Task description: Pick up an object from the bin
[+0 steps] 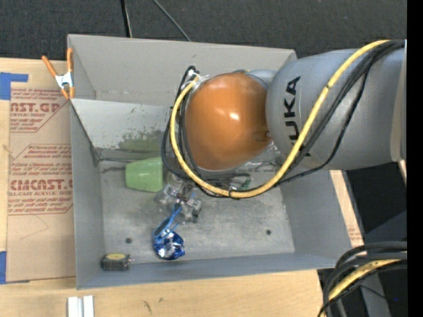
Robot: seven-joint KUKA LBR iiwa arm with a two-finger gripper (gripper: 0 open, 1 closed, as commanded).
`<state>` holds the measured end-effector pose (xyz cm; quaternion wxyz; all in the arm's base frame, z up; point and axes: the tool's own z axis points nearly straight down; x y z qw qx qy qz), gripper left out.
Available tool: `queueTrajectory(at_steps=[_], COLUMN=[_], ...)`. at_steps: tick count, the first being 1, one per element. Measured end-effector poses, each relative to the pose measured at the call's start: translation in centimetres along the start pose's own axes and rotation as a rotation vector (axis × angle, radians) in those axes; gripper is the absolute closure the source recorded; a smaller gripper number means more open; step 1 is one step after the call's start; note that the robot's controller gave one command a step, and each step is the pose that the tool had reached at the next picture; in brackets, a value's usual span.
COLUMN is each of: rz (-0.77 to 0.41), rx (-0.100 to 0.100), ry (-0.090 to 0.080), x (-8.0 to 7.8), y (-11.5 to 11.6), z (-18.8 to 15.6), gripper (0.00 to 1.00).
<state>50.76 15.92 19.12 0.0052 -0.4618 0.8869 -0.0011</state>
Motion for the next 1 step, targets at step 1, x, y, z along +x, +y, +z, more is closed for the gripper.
queueTrajectory(at_steps=[1], rz=[-0.419], rx=[-0.005], ry=[0.002], x=[0.44], y=[-0.25], z=[-6.05], gripper=[1.0])
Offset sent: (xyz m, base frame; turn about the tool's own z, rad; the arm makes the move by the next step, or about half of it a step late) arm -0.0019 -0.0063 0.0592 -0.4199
